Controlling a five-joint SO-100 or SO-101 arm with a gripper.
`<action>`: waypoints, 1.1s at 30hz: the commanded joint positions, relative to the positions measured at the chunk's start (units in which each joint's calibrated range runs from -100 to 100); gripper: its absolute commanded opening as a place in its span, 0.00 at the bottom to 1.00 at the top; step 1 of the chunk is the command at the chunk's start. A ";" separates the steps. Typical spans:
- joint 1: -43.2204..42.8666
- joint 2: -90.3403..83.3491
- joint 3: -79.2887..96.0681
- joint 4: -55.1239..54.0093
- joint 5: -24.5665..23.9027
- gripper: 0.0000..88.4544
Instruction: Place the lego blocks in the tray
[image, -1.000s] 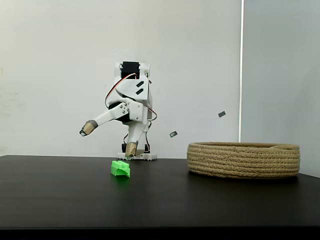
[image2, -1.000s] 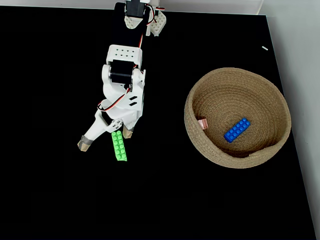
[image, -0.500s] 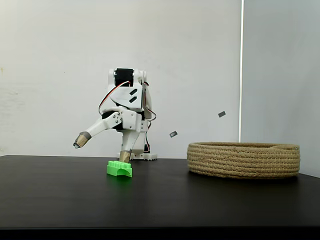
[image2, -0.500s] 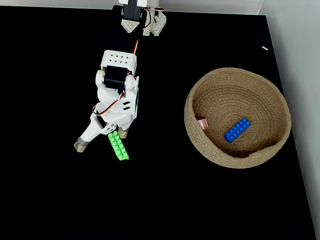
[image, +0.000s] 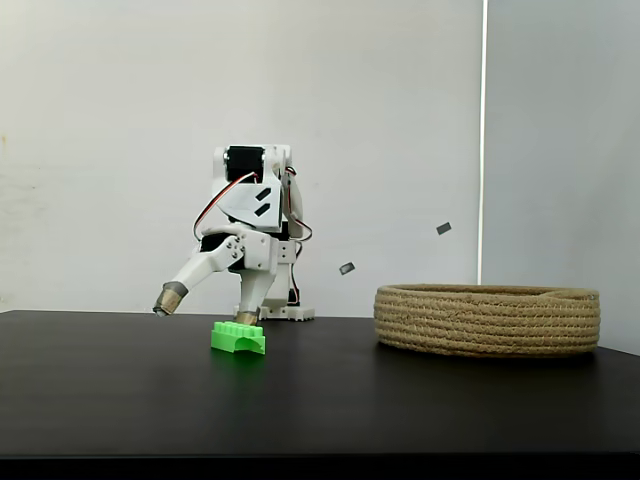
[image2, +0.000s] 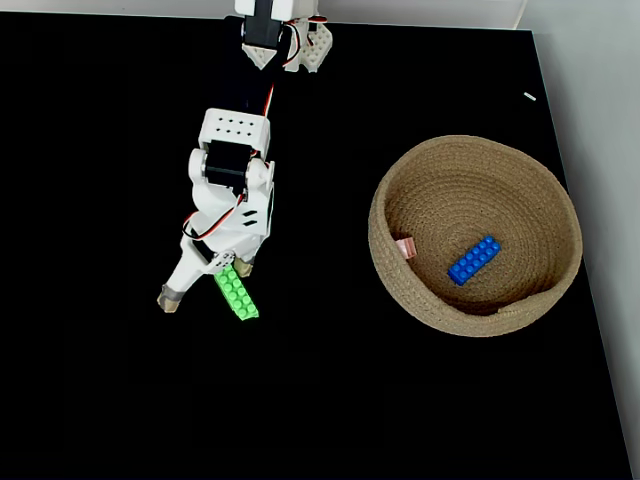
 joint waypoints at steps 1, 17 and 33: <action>0.17 -1.71 -3.56 -0.45 1.71 0.22; 0.83 -5.83 -2.92 -2.03 5.57 0.00; -12.77 -41.78 4.47 11.46 10.50 0.00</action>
